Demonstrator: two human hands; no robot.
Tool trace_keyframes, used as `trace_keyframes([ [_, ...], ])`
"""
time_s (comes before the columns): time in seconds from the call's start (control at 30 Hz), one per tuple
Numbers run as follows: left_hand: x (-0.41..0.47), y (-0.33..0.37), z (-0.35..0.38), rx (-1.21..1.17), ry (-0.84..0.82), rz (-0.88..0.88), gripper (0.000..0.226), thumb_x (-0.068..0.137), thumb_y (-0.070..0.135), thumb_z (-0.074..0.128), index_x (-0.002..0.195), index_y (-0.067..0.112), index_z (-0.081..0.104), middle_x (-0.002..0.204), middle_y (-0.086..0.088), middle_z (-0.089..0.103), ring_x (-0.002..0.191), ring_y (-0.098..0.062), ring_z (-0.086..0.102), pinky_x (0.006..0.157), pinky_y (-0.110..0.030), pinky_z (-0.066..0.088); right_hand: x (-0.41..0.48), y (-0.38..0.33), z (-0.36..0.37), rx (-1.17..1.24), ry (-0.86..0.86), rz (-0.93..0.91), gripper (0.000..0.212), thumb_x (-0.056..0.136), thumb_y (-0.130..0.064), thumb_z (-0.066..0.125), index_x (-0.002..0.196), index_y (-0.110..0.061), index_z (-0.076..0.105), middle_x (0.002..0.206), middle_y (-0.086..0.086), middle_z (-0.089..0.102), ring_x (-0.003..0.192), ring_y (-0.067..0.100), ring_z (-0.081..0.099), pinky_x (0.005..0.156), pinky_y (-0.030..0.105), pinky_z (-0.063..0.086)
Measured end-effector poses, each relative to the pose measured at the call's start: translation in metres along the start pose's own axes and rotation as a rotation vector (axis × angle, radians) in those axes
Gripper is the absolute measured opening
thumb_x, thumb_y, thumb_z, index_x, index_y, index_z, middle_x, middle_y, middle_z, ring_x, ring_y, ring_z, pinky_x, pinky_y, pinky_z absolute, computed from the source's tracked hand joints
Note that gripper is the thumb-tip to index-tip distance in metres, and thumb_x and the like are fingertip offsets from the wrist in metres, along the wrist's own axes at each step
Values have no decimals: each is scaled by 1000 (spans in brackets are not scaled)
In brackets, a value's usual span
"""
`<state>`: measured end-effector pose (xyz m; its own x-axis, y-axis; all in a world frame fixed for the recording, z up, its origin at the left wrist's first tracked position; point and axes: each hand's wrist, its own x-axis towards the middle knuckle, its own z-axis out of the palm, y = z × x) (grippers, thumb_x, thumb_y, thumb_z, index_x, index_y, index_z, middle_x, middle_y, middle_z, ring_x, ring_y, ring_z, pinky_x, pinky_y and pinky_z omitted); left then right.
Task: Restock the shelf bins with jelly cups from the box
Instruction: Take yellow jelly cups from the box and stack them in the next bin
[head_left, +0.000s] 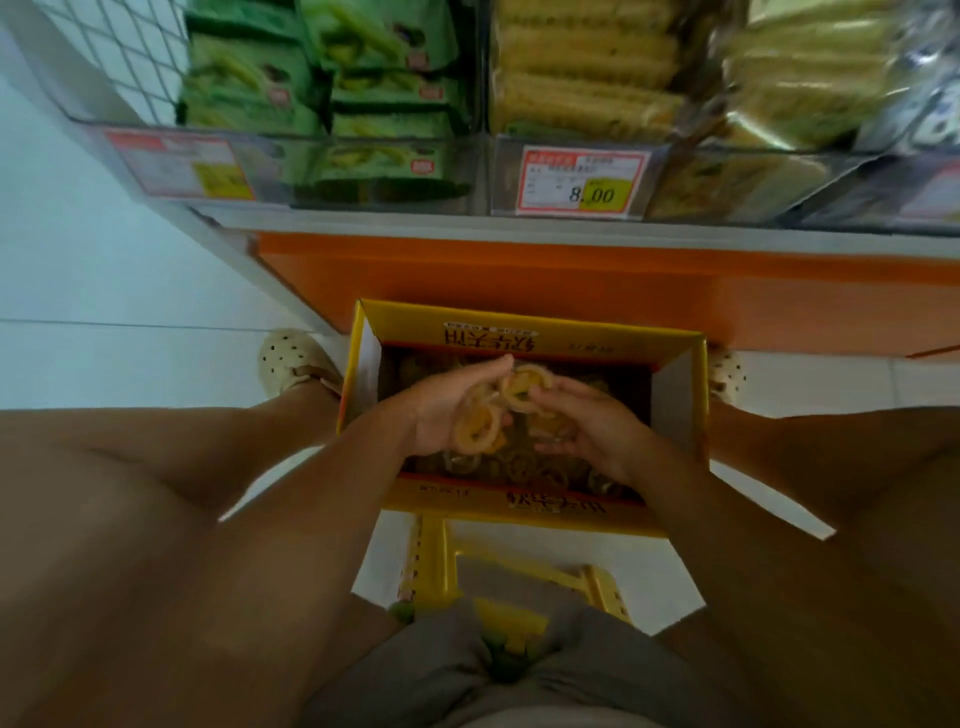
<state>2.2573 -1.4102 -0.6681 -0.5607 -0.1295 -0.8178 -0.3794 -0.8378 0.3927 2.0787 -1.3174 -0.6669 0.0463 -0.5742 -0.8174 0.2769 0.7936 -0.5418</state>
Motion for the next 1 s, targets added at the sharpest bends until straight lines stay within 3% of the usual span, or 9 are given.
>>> trace_keyframes([
  [0.13, -33, -1, 21, 68, 116, 94, 39, 85, 40, 68, 119, 21, 63, 101, -2, 72, 78, -14, 68, 70, -32, 52, -36, -10, 12, -63, -21, -120, 61, 62, -50, 77, 119, -30, 66, 125, -1, 65, 113, 21, 62, 91, 40, 54],
  [0.23, -58, 3, 30, 98, 118, 154, 26, 89, 32, 66, 112, 21, 66, 96, -1, 75, 75, -14, 69, 61, -27, 53, -66, -22, 21, -144, -13, -227, 68, 55, -58, 78, 118, -35, 65, 125, -3, 63, 113, 20, 61, 91, 42, 55],
  [0.37, -88, 17, 47, 230, 88, 208, 34, 89, 36, 65, 122, 26, 63, 106, -3, 74, 83, -19, 70, 60, -26, 52, -102, -33, 28, -196, -7, -356, 56, 61, -50, 77, 113, -39, 61, 121, -6, 61, 107, 15, 63, 84, 39, 58],
  [0.53, -115, 39, 73, 368, 87, 325, 31, 89, 34, 65, 119, 26, 66, 100, -4, 74, 76, -14, 69, 58, -23, 50, -130, -50, 19, -212, 85, -474, 71, 69, -34, 82, 129, -27, 45, 119, -9, 58, 106, 9, 60, 89, 27, 54],
  [0.6, -123, 45, 82, 381, 99, 366, 32, 85, 36, 69, 114, 23, 67, 96, -4, 74, 73, -13, 70, 57, -23, 50, -135, -57, 14, -211, 108, -521, 69, 66, -40, 85, 124, -20, 53, 115, -1, 64, 107, 15, 61, 94, 30, 52],
  [0.7, -131, 49, 96, 383, 103, 398, 37, 82, 40, 71, 114, 22, 66, 96, -5, 75, 75, -15, 71, 56, -23, 50, -137, -59, 6, -61, 32, -577, 69, 66, -38, 87, 120, -6, 59, 114, 14, 68, 111, 30, 63, 98, 43, 50],
  [0.87, -123, 38, 112, 351, 103, 425, 32, 88, 40, 65, 116, 24, 63, 102, -6, 75, 87, -21, 72, 61, -26, 52, -139, -48, 2, 278, -20, -592, 47, 72, -16, 75, 113, -2, 54, 107, 8, 71, 101, 23, 68, 89, 37, 52],
  [1.0, -111, 27, 121, 305, 122, 434, 27, 90, 37, 64, 115, 27, 61, 97, -5, 76, 89, -22, 73, 59, -25, 52, -135, -39, 4, 451, -64, -554, 42, 93, -30, 59, 122, -1, 55, 110, 16, 62, 103, 26, 61, 94, 42, 49],
])
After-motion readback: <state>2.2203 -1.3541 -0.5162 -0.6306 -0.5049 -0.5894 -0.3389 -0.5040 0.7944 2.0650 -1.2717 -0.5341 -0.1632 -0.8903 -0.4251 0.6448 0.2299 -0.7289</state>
